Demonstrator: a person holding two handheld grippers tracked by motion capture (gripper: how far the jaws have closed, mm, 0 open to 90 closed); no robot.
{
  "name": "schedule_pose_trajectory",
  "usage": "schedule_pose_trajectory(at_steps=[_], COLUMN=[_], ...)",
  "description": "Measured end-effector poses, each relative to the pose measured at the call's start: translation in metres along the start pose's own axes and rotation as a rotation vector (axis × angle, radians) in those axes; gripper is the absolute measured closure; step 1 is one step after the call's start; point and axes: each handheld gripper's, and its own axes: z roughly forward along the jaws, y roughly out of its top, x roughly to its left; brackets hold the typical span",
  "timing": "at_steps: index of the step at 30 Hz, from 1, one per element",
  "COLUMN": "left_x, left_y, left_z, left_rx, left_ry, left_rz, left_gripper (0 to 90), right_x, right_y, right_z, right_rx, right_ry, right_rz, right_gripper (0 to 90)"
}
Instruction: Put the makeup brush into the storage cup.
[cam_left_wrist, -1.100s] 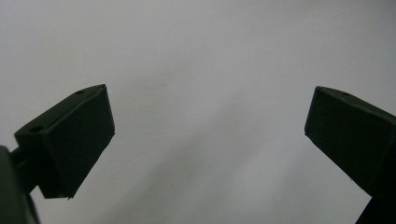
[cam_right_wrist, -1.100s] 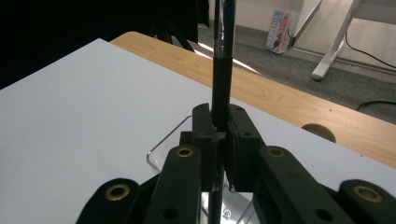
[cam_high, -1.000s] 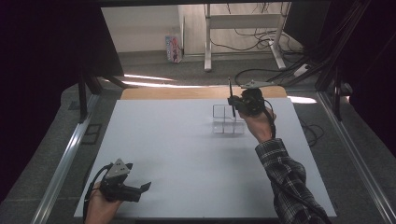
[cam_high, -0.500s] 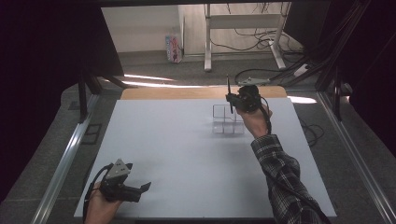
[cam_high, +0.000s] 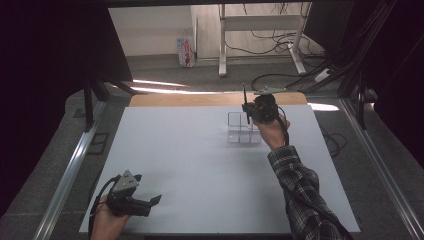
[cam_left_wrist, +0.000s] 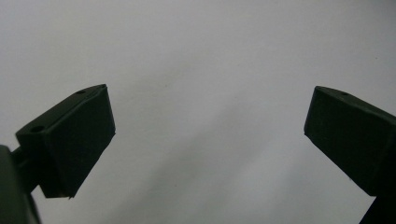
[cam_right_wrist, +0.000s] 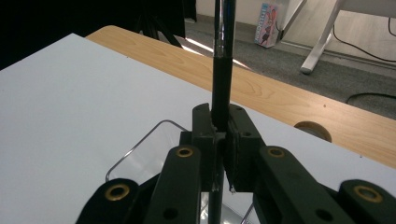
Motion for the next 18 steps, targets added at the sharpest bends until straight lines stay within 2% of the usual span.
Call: schedule_pose_trajectory(at_steps=[18], left_x=[0.0], left_y=[0.0], left_z=[0.0], left_rx=[0.003], left_ry=[0.0], left_rz=[0.001], left_gripper=[2.4], right_x=[-0.001], right_y=[-0.022], right_z=[0.012], right_rx=[0.028], right_ry=[-0.001], right_rz=[0.011], right_gripper=[82.5])
